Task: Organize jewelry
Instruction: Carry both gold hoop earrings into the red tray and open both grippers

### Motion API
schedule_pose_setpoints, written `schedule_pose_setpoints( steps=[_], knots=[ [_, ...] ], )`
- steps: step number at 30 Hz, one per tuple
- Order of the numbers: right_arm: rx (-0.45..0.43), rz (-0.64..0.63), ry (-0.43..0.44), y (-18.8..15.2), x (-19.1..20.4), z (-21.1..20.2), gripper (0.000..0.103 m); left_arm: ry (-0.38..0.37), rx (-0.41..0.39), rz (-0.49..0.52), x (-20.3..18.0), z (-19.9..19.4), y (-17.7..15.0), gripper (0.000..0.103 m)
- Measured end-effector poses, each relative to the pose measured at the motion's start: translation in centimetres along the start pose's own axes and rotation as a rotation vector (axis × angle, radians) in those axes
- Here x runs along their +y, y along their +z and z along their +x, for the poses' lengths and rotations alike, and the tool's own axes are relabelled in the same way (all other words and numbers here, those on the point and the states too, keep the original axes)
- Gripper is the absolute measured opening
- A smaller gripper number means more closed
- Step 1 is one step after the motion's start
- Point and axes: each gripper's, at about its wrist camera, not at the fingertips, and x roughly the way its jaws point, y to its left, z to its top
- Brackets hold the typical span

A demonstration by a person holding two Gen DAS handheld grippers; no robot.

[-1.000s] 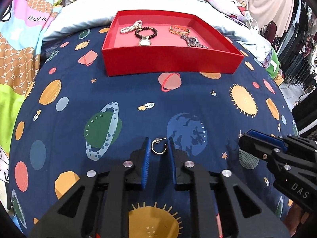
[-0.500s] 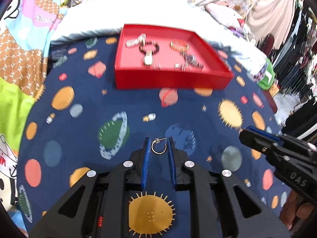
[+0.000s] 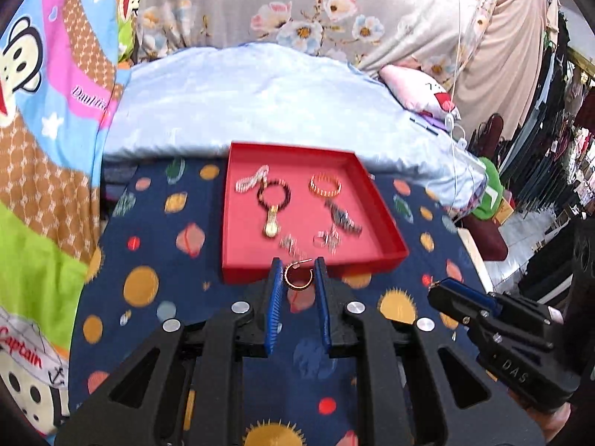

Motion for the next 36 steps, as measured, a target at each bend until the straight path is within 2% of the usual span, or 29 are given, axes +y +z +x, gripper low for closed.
schedule_pose_setpoints(
  steps=[7,18,26,36],
  knots=[
    [-0.028,-0.018,-0.015,4.0,-0.6,2.8,0.016,0.027,-0.030,0.033,-0.9,3.2,4.0,0.016],
    [0.022,0.021,-0.023,8.4,-2.7,11.0,0.016,0.076,0.023,0.038,0.3,11.4,7.4,0.016],
    [0.070,0.026,-0.037,9.2,-3.3,16.0,0.016,0.105,0.068,0.027,2.0,16.2,8.4,0.016],
    [0.104,0.023,-0.024,9.4,-3.3,19.1,0.016,0.109,0.086,0.004,3.2,18.6,8.7,0.016]
  ],
)
